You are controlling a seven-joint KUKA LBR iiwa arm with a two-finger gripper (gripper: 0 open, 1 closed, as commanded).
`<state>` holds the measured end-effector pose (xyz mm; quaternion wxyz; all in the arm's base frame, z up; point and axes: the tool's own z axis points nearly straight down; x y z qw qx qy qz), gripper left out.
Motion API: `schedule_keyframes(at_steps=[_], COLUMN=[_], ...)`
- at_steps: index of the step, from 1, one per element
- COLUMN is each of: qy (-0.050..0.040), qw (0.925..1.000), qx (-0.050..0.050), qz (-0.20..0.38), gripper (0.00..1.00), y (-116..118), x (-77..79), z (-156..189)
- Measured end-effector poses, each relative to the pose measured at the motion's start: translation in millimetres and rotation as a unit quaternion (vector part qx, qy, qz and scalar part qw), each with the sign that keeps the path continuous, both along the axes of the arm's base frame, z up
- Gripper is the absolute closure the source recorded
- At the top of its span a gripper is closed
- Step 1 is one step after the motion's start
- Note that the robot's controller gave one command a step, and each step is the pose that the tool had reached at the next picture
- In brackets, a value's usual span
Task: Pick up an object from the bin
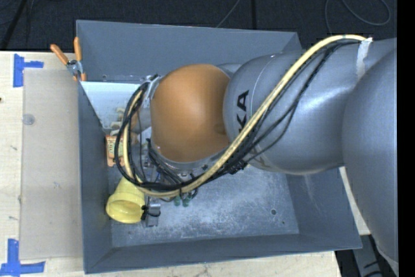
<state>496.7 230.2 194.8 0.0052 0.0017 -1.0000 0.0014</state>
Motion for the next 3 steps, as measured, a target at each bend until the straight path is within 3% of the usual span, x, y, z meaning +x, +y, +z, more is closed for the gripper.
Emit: schedule_keyframes(at_steps=[1, 2, 3], qy=[-0.0039, -0.0064, -0.0038], qw=[1.0000, 0.9999, 0.9999], qx=[0.001, 0.002, 0.001], qz=[-0.002, -0.009, -0.011], gripper=[0.00, 0.00, 0.00], y=[-1.3, 2.4, 3.1], x=[2.0, 0.0, -1.9], z=[4.6, -33.8, -50.0])
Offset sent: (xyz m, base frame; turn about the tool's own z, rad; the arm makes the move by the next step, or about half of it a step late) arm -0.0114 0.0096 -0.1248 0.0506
